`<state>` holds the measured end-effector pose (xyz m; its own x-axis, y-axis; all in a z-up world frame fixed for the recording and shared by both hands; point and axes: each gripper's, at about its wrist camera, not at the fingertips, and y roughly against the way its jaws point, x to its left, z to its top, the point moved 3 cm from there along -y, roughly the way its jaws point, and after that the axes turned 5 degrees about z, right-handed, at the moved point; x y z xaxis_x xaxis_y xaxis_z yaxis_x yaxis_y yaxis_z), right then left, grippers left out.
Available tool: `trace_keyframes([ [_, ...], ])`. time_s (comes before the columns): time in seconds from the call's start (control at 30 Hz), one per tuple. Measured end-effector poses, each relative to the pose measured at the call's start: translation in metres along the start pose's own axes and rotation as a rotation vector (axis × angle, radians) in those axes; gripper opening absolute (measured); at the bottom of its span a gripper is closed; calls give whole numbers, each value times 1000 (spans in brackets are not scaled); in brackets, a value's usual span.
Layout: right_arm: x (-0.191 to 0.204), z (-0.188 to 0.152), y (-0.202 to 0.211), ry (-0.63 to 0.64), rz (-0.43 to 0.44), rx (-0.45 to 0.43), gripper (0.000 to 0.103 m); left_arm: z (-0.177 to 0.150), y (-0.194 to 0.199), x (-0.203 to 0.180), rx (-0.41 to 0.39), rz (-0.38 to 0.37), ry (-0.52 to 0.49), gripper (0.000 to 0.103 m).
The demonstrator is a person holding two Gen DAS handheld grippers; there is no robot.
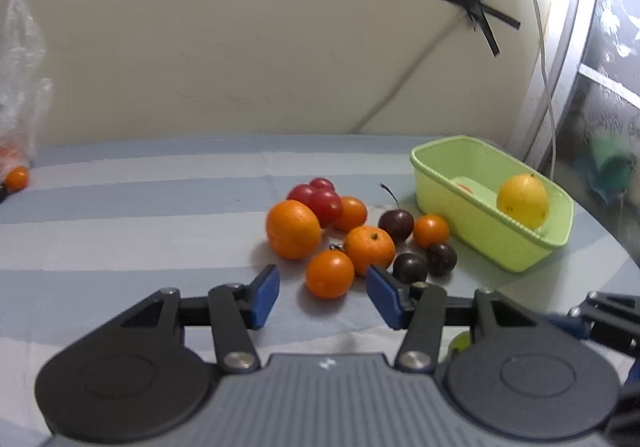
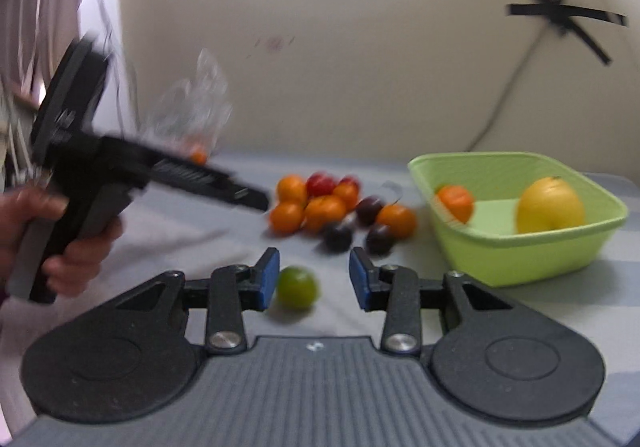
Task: Organize fruits
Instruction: 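Grasp a green tomato with the right tool while the left tool grasps an orange tomato, then carry both tomatoes over the basket and open both tools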
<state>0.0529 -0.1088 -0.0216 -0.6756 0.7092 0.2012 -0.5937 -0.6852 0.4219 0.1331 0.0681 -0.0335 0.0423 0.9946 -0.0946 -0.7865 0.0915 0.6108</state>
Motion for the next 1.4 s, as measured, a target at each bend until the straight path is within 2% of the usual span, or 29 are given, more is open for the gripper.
trace_keyframes([
  [0.2, 13, -4, -19, 47, -15, 82, 41, -4, -20, -2, 33, -25, -19, 45],
  [0.27, 11, -2, -24, 39, -35, 101, 43, -5, -22, -3, 24, -20, -33, 31],
  [0.37, 8, -3, -30, 19, -56, 142, 43, -7, -20, 0, 17, -26, -21, 31],
  [0.5, 6, -6, -31, 10, -74, 162, 31, -11, -9, -1, 18, -37, -18, 31],
  [0.73, 9, -7, -14, 18, -89, 112, 31, -20, 28, -23, -17, -79, -37, 31],
  [0.9, 5, -9, 2, 3, -103, 73, 31, -20, 40, -44, -21, -119, -53, 31],
  [1.03, -2, -5, 17, -3, -131, 16, 31, -8, 40, -65, -30, -147, -69, 31],
  [1.2, -20, 5, 33, 8, -212, -70, 31, 15, 30, -92, -51, -172, -89, 31],
  [1.4, -57, 13, 37, -23, -306, -103, 31, 35, 6, -125, -48, -189, -121, 31],
])
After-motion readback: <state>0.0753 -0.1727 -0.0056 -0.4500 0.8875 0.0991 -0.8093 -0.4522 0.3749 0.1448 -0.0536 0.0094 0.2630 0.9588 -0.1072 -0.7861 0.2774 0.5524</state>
